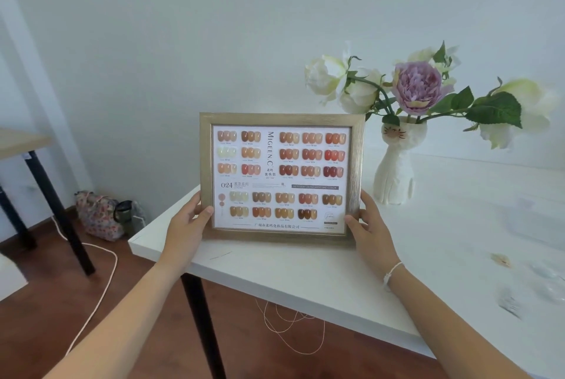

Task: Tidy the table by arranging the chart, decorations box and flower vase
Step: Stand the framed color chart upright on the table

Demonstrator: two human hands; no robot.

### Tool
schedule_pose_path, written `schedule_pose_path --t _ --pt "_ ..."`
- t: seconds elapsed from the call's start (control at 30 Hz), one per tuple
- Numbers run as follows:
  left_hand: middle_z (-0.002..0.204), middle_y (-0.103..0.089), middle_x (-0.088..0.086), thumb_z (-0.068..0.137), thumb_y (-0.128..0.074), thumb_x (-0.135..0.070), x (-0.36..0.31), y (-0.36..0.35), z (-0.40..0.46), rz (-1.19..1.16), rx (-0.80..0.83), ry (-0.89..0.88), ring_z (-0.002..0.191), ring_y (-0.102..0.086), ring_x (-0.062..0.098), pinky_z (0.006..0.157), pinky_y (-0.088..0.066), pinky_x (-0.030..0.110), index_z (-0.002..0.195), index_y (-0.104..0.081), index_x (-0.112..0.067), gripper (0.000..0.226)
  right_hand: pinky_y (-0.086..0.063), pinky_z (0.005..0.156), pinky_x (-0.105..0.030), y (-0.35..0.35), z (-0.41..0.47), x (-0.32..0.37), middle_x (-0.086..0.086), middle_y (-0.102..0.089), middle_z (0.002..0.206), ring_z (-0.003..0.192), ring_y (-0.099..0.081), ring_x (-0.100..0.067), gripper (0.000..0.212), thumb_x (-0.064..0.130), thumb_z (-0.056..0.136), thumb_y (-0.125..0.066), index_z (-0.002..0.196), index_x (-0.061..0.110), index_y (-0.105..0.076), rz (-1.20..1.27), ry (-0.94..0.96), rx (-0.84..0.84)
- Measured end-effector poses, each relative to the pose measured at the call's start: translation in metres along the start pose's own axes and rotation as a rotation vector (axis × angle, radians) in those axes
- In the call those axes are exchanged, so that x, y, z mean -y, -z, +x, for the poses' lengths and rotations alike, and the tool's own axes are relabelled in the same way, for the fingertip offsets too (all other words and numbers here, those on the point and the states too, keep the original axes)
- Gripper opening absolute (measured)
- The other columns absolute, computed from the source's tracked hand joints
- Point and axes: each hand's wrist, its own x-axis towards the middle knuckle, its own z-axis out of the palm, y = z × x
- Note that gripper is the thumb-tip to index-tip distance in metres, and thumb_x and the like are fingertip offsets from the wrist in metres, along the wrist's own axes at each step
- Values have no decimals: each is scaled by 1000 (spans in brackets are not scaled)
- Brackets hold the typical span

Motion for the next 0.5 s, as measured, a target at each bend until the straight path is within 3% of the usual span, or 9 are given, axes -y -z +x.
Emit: schedule_pose_path --t 0.17,0.3,0.37,0.43,0.5 --pt "105 -65 -19 94 -47 -23 8 17 7 -24 -73 15 102 -58 6 92 -44 32 123 -52 -45 36 -45 72 -18 -23 21 6 0 -60 97 90 -58 -16 52 13 95 -45 141 31 -29 5 -6 59" --pt "113 -65 -5 95 -47 -20 11 24 13 -39 -131 4 108 -58 16 96 -43 34 132 -50 -29 38 -49 89 -29 -39 42 9 -4 -59 111 99 -59 -16 53 13 95 -42 142 33 -27 1 -7 104" --pt "122 -63 -5 95 -47 -18 12 25 15 -57 -139 -17 113 -56 14 98 -43 30 129 -52 -26 36 -50 81 -22 -46 52 9 1 -59 102 91 -58 -10 53 12 95 -41 141 34 -28 -11 15 120" --pt "129 -58 -7 95 -47 -17 14 25 20 -70 -156 -14 117 -53 10 97 -40 24 130 -51 -25 37 -50 78 -22 -53 63 9 3 -56 92 88 -57 -14 53 10 95 -41 141 33 -29 -10 20 126" --pt "138 -52 -4 95 -47 -17 16 24 29 -69 -164 11 127 -47 14 108 -36 33 137 -45 -20 42 -50 78 -22 -57 75 7 4 -53 85 86 -56 -17 53 8 94 -41 140 32 -30 -1 13 127"
